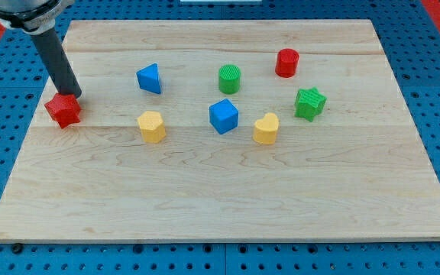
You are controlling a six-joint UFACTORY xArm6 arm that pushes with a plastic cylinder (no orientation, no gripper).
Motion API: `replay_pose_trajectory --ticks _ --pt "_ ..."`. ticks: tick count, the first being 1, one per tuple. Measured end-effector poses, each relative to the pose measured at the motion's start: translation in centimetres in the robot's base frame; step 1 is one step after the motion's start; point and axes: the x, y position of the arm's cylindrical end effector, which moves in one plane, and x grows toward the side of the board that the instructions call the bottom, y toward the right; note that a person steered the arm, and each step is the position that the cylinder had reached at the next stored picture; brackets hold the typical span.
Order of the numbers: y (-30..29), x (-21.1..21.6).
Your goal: Move the red star to the bottom left of the board
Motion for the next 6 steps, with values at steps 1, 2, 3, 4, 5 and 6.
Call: replay_pose_trajectory --ticks 1,2,3,4,5,6 --pt "0.0 1.7" --pt "-0.7 3.0" --pt "-1.7 3.4" --pt "-1.7 4.7" --pt "-1.7 6.4" --pt "-1.5 8.0"
